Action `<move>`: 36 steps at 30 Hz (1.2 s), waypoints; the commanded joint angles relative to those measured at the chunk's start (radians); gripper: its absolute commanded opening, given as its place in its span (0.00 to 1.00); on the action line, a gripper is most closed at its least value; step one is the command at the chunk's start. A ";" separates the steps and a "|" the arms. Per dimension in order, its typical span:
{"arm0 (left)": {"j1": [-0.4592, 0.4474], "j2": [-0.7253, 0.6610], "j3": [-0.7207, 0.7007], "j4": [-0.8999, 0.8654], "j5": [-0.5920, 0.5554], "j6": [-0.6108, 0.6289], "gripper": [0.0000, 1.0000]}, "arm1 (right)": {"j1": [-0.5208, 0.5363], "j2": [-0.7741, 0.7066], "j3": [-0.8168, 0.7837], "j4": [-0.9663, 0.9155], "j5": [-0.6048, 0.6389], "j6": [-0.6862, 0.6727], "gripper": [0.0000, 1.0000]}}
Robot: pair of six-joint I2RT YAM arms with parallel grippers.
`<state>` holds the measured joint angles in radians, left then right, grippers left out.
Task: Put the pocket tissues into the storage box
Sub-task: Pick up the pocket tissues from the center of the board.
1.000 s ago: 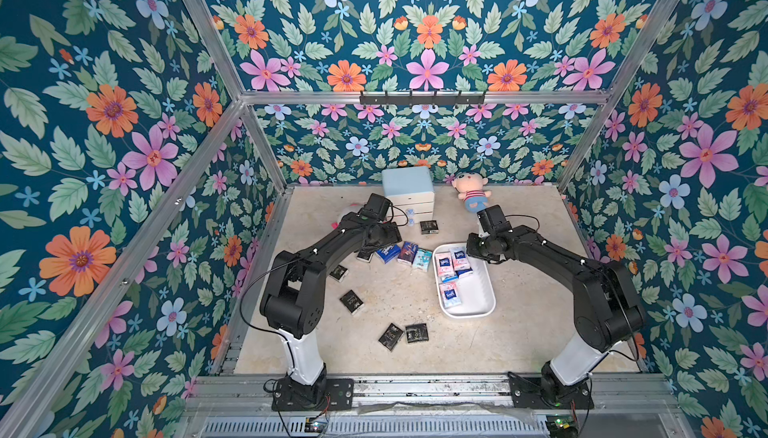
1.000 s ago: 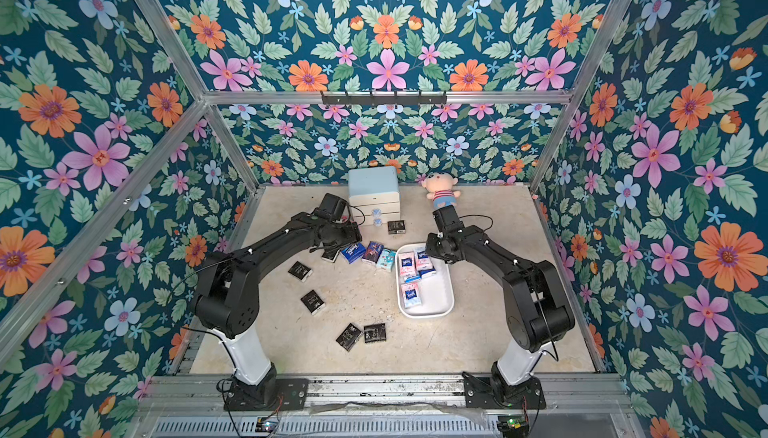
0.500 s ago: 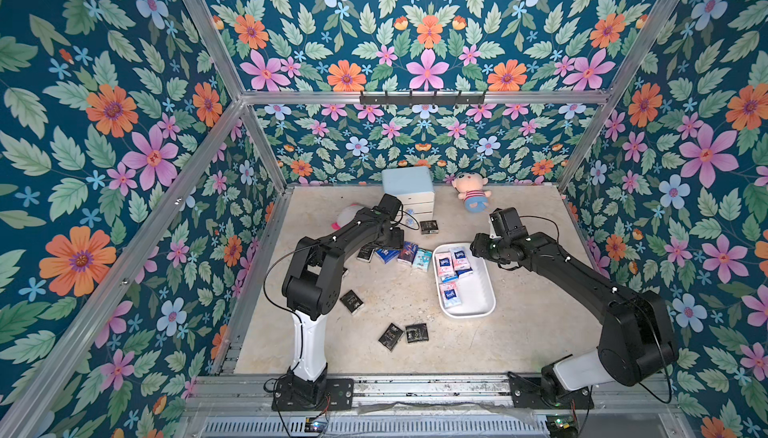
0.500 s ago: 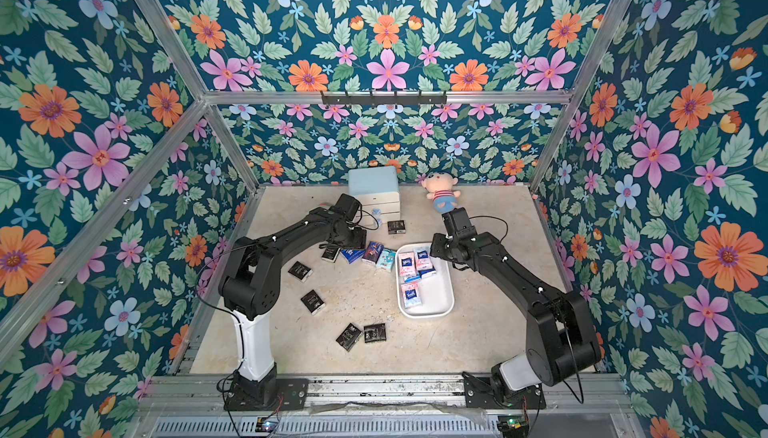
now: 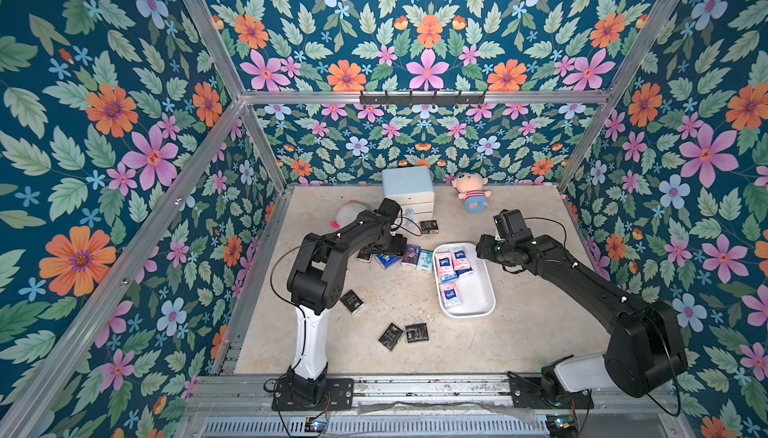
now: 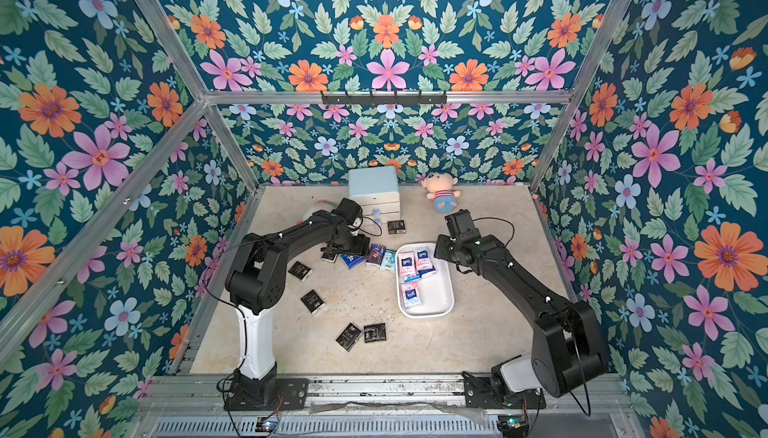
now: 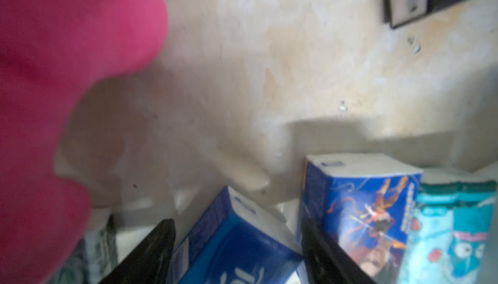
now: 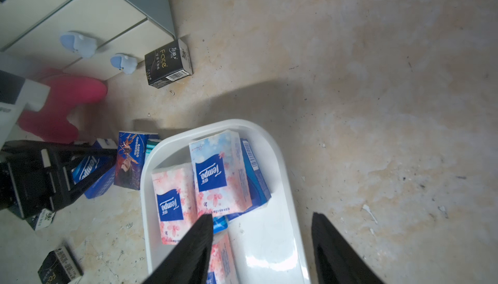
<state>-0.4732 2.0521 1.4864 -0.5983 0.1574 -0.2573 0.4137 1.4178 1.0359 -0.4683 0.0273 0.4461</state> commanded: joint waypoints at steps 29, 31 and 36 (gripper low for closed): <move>-0.031 -0.174 -0.164 -0.034 -0.002 -0.124 0.91 | -0.003 -0.100 -0.097 0.055 -0.039 0.186 0.75; -0.031 -0.140 -0.129 -0.061 -0.032 -0.107 0.89 | -0.001 -0.108 -0.079 0.028 -0.044 0.203 0.74; -0.031 -0.116 -0.125 -0.063 -0.025 -0.088 0.82 | 0.004 -0.163 -0.070 -0.026 -0.018 0.259 0.75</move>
<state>-0.5053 1.9327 1.3609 -0.6342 0.1478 -0.3779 0.4171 1.2797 0.9657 -0.4534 -0.0078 0.6445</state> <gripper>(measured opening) 0.831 0.743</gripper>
